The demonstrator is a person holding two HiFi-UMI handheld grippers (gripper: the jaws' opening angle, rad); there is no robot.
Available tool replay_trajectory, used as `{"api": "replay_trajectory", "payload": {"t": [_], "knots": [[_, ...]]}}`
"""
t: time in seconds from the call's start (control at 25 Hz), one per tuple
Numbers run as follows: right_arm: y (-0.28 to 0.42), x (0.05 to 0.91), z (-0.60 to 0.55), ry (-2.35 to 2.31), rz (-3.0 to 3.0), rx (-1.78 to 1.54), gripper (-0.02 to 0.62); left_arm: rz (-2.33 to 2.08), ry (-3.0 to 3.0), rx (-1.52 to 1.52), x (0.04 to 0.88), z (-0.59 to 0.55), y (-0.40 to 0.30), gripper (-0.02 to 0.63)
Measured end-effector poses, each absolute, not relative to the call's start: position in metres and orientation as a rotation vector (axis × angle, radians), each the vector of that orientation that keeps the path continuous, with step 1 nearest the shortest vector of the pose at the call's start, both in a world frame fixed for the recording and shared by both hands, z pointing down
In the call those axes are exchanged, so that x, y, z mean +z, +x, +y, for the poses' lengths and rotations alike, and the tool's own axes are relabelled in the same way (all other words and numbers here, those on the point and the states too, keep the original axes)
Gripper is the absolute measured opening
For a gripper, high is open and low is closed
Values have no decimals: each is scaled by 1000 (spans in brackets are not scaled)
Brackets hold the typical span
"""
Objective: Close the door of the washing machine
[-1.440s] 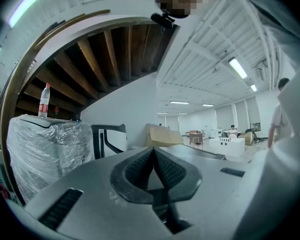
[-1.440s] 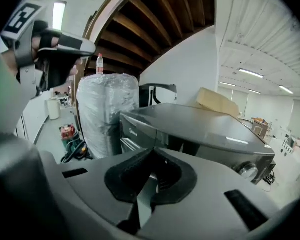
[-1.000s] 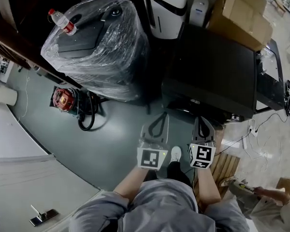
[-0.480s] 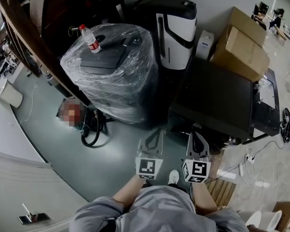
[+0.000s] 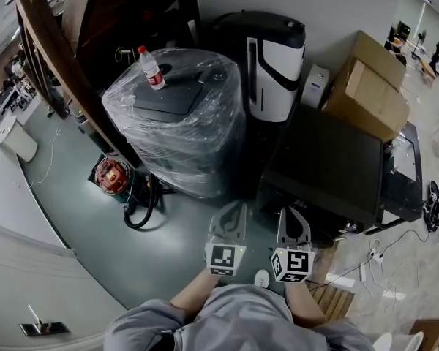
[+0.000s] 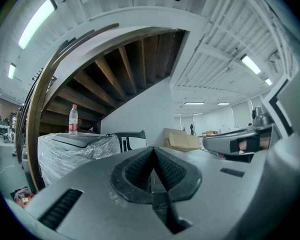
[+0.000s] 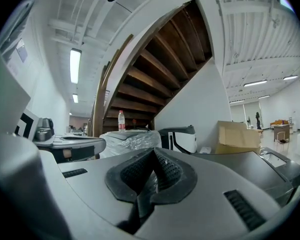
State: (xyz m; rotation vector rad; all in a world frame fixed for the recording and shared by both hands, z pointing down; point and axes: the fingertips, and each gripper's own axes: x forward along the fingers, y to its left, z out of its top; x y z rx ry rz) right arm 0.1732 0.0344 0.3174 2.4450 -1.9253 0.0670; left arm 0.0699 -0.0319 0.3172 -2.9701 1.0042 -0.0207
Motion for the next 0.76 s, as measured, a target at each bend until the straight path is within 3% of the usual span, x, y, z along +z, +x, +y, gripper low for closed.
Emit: {"api": "replay_trajectory", "payload": {"t": [0.76], "knots": [[175,319,19,2412,-1943,55,-2,1007,-2962,-13,317,-44,75,-2]]}}
